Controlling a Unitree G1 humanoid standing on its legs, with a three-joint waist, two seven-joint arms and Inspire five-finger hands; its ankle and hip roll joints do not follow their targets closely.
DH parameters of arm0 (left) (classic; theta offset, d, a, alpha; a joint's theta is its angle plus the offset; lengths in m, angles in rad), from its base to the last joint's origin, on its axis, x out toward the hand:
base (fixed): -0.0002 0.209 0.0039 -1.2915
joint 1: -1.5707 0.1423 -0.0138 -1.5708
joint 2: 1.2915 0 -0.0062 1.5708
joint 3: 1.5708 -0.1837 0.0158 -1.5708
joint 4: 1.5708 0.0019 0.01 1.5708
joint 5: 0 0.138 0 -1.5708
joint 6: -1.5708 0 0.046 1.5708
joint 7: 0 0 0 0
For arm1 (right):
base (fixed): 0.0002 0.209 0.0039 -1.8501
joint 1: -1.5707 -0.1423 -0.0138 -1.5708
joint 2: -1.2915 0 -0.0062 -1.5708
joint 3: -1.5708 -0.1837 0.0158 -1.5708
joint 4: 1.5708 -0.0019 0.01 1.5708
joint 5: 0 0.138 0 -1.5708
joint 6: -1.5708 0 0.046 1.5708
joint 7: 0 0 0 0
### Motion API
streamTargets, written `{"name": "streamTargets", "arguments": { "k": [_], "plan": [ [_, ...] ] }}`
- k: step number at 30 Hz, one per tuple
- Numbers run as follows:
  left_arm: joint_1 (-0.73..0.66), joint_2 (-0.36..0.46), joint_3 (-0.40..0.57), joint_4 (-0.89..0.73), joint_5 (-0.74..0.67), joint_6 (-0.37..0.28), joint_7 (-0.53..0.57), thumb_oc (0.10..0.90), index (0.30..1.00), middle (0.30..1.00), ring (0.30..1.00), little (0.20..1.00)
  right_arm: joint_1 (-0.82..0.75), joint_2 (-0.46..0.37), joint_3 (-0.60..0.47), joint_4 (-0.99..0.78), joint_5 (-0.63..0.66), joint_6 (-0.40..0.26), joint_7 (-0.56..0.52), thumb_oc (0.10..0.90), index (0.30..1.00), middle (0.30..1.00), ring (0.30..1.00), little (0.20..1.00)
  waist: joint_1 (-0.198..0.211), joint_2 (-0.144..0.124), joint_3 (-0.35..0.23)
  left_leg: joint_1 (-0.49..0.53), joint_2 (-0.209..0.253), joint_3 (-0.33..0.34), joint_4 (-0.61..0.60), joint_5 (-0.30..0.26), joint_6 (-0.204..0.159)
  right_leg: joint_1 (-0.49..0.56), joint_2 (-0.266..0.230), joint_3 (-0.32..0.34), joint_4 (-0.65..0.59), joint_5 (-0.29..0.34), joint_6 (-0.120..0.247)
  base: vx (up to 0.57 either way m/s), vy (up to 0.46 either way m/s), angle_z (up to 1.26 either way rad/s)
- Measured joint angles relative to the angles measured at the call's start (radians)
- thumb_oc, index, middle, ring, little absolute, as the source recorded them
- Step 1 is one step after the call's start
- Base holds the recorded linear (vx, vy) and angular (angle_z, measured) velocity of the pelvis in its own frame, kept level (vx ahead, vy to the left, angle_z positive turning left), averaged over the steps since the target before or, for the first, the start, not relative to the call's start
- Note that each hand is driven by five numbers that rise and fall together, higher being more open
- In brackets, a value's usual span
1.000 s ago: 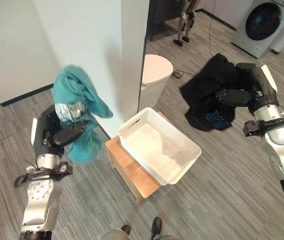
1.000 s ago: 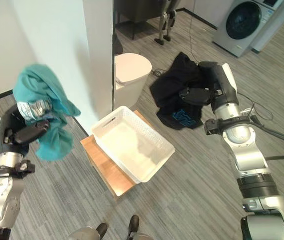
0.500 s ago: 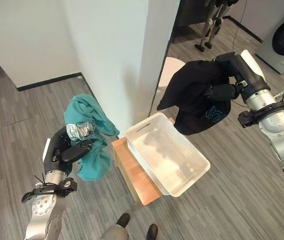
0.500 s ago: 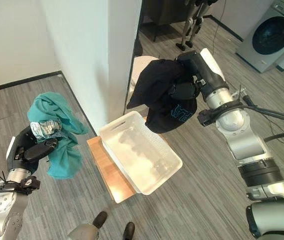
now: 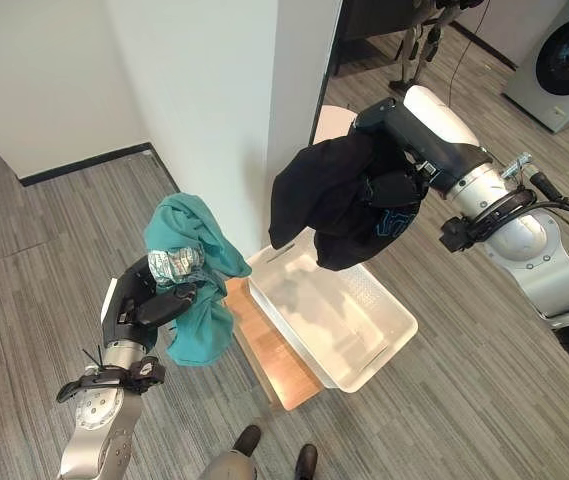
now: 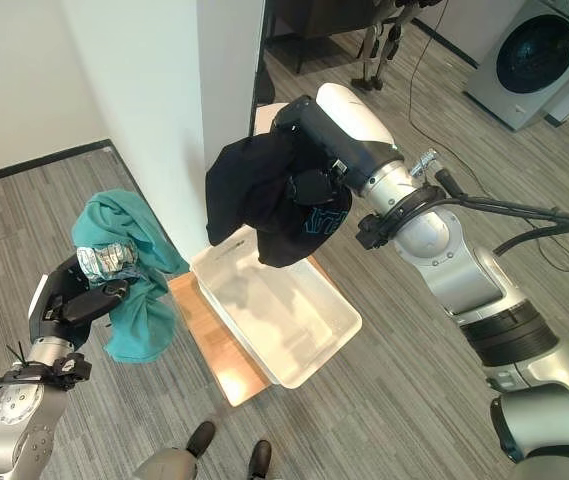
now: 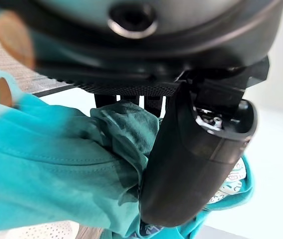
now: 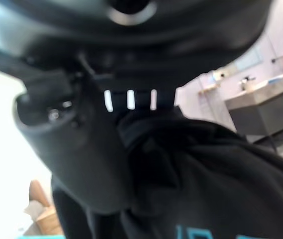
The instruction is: Pick up bed clothes into laundry basket.
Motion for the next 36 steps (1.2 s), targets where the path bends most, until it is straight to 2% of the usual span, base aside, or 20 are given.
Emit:
{"name": "streamTargets", "arguments": {
  "k": [7, 11, 18, 22, 26, 28, 31, 36],
  "plan": [
    [0.005, -0.021, 0.029, 0.003, 0.000, 0.000, 0.000, 0.400, 0.300, 0.300, 0.300, 0.300, 0.150, -0.004, -0.038, -0.071, -0.123, -0.002, 0.060, 0.400, 0.300, 0.300, 0.300, 0.300, -0.003, 0.000, 0.000, -0.001, 0.006, 0.022, -0.014, 0.000, 0.000, -0.014, 0.001, 0.015, 0.000, 0.000, 0.000, 0.01, 0.014, -0.08],
    [0.008, -0.028, 0.031, 0.004, 0.001, 0.000, 0.000, 0.400, 0.300, 0.300, 0.300, 0.300, 0.217, -0.002, -0.022, -0.067, -0.169, -0.004, 0.108, 0.400, 0.300, 0.300, 0.300, 0.300, 0.000, 0.000, 0.000, -0.007, 0.009, 0.021, -0.015, 0.000, 0.000, -0.019, 0.005, 0.014, 0.000, 0.000, 0.000, 0.00, 0.000, 0.00],
    [0.008, -0.030, 0.024, 0.043, 0.001, 0.000, -0.009, 0.400, 0.300, 0.300, 0.300, 0.300, 0.210, 0.015, 0.126, 0.060, -0.255, -0.026, 0.128, 0.400, 0.300, 0.300, 0.300, 0.300, 0.017, 0.000, 0.000, -0.018, 0.014, 0.018, -0.014, 0.000, 0.000, -0.029, 0.007, 0.011, 0.000, 0.000, 0.000, 0.00, 0.000, 0.00],
    [0.018, -0.028, 0.020, 0.047, 0.000, 0.000, -0.015, 0.400, 0.300, 0.300, 0.300, 0.300, 0.195, 0.061, 0.231, 0.231, -0.327, -0.023, 0.136, 0.400, 0.300, 0.300, 0.300, 0.300, 0.054, 0.000, 0.000, -0.035, 0.013, 0.009, -0.011, 0.001, -0.001, -0.041, 0.007, 0.004, 0.000, 0.000, 0.000, 0.01, 0.013, 0.07],
    [0.024, -0.016, 0.018, 0.050, -0.001, 0.000, -0.014, 0.400, 0.300, 0.300, 0.300, 0.300, 0.133, 0.128, 0.299, 0.312, -0.356, -0.006, 0.137, 0.400, 0.300, 0.300, 0.300, 0.300, 0.060, 0.000, 0.000, -0.050, 0.013, -0.014, -0.010, 0.006, -0.004, -0.049, 0.008, -0.018, -0.001, 0.000, 0.000, -0.01, 0.014, 0.16],
    [0.025, -0.015, 0.019, 0.058, -0.001, 0.000, -0.012, 0.400, 0.300, 0.300, 0.300, 0.300, 0.117, 0.150, 0.298, 0.312, -0.356, -0.003, 0.137, 0.800, 0.900, 0.900, 0.900, 0.900, 0.069, 0.001, 0.001, -0.057, 0.013, -0.015, -0.009, 0.007, -0.005, -0.055, 0.008, -0.018, -0.001, 0.000, 0.000, 0.00, 0.000, 0.00],
    [0.022, -0.013, 0.015, 0.080, -0.001, 0.000, -0.007, 0.400, 0.300, 0.300, 0.300, 0.300, 0.072, 0.211, 0.303, 0.343, -0.353, 0.023, 0.138, 0.800, 0.900, 0.900, 0.900, 0.900, 0.076, 0.001, 0.001, -0.073, 0.011, -0.017, -0.003, 0.007, -0.005, -0.067, 0.007, -0.020, -0.001, 0.000, 0.000, 0.00, 0.005, 0.02],
    [0.023, -0.012, 0.015, 0.080, -0.001, 0.000, 0.007, 0.400, 0.300, 0.300, 0.300, 0.300, 0.035, 0.224, 0.301, 0.342, -0.304, 0.063, 0.150, 0.800, 0.900, 0.900, 0.900, 0.900, 0.086, 0.001, 0.001, -0.088, 0.007, -0.027, 0.005, 0.007, -0.005, -0.075, 0.005, -0.023, -0.001, 0.000, 0.000, 0.00, 0.014, 0.07]
  ]
}}
